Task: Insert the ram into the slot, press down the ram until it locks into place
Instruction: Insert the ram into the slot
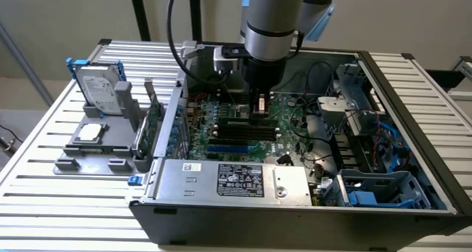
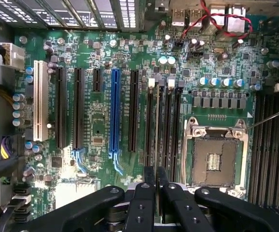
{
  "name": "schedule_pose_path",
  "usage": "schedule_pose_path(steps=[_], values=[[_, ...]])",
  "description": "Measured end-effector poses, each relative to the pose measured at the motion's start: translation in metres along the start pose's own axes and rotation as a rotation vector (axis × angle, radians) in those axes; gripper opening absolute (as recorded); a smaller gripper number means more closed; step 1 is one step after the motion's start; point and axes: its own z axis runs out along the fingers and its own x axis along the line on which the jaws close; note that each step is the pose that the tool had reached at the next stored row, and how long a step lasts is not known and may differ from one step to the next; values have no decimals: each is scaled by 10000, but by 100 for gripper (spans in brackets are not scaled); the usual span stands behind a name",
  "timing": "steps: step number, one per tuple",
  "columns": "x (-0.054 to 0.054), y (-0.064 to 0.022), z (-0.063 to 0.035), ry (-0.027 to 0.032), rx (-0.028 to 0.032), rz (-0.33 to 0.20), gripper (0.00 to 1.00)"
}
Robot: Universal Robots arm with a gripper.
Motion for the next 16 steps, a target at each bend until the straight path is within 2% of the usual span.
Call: schedule_pose_path(steps=[5,7,9,16], values=[[-4,8,46,276,33,25,13],[-11,9,70,354,32,34,13],[-27,8,85,402,30,52,13],[-76,7,135,494,29,82,13]])
